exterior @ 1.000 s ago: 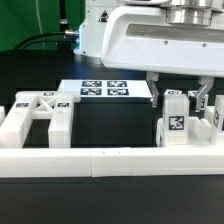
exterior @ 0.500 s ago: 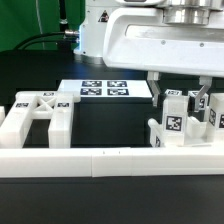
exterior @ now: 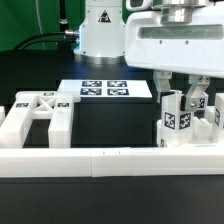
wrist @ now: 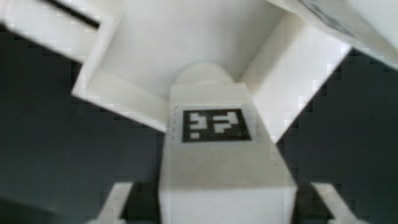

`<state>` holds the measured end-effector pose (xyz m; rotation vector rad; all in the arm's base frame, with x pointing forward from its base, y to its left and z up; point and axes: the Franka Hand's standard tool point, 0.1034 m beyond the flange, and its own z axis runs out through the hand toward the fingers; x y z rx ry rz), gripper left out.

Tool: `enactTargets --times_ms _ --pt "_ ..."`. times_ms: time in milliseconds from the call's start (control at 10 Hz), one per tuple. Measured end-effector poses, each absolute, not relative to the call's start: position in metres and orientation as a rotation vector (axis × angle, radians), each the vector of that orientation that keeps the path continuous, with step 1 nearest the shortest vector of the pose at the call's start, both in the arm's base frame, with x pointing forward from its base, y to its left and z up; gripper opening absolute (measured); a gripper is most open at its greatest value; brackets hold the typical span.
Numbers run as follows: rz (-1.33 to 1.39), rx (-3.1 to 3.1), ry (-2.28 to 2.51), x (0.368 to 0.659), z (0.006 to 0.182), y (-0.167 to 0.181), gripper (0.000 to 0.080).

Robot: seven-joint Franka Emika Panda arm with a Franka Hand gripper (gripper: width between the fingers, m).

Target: Assemble chair

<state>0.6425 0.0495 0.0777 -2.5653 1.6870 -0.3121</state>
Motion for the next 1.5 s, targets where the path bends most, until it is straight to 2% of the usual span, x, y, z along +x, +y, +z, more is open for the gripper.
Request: enactTargets --times_ms 400,600,700,800,1000,1500 --pt "-0.238 -2.219 2.119 0.642 0.078 0.049 0.0287" --pt "-0.238 -2.226 2.114 0.642 0.078 0.049 0.0297" --pt "-0.241 -2.243 2.093 0.642 0.077 0.051 0.0491" --pt "-0.241 -2.256 2.073 0.640 0.074 0.060 0.0613" --pt "-0.246 -2.441 1.875 0.638 0.073 0.069 0.0643" --pt "-0.255 -2.841 1.297 0.635 0.070 0.070 0.0649"
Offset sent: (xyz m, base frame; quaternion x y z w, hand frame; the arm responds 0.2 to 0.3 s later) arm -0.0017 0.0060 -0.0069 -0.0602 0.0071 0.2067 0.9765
